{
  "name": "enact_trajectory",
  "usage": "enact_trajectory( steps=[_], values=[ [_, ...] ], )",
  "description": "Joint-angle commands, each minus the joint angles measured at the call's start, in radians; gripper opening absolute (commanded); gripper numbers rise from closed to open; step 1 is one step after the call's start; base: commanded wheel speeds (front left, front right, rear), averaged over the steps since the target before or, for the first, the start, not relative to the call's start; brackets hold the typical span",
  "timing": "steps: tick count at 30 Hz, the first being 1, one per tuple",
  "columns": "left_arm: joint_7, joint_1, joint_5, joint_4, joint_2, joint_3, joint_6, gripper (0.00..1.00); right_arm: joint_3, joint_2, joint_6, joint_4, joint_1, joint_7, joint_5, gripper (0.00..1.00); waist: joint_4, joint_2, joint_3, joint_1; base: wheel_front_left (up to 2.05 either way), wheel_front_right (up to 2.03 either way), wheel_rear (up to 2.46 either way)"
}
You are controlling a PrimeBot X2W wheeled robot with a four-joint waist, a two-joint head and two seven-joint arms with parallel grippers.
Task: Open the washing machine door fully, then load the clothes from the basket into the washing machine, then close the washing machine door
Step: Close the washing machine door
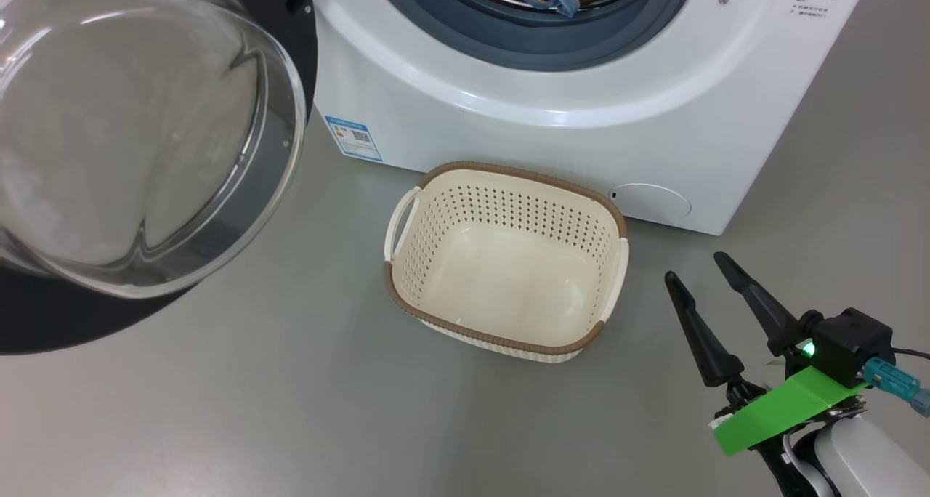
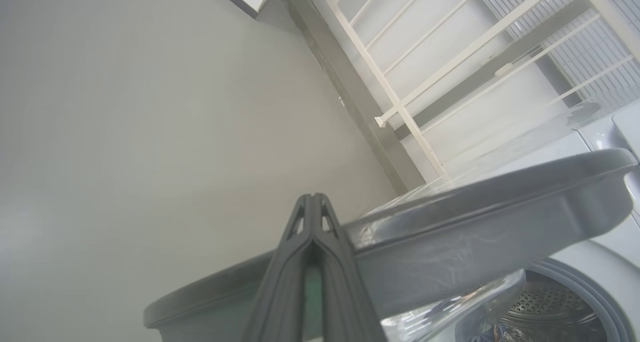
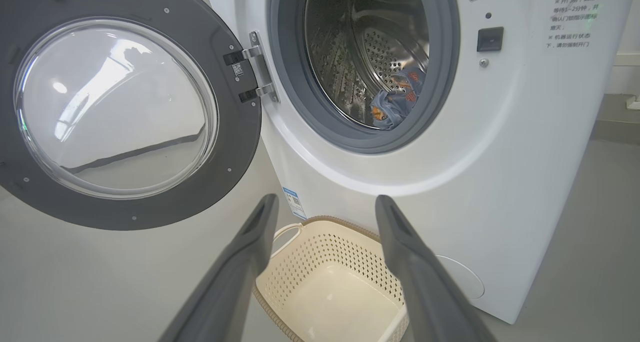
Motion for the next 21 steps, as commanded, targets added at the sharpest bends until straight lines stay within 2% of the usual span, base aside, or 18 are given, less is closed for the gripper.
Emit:
enact_trajectory(
  steps=[1, 21],
  values=[
    [0.035, 0.021, -0.005, -0.032, 0.045, 0.002, -0.001, 0.00, 0.018, -0.011, 0.006, -0.020, -0.002, -0.008, 0.007, 1.00, 0.000, 0.0000, -0.001, 0.0001, 0.00, 0.00, 0.00],
    [0.284, 0.114, -0.109, -0.137, 0.045, -0.018, -0.001, 0.00, 0.008, -0.003, 0.006, -0.015, 0.018, -0.008, 0.007, 1.00, 0.008, 0.0000, -0.051, 0.0001, 0.00, 0.00, 0.00]
  ],
)
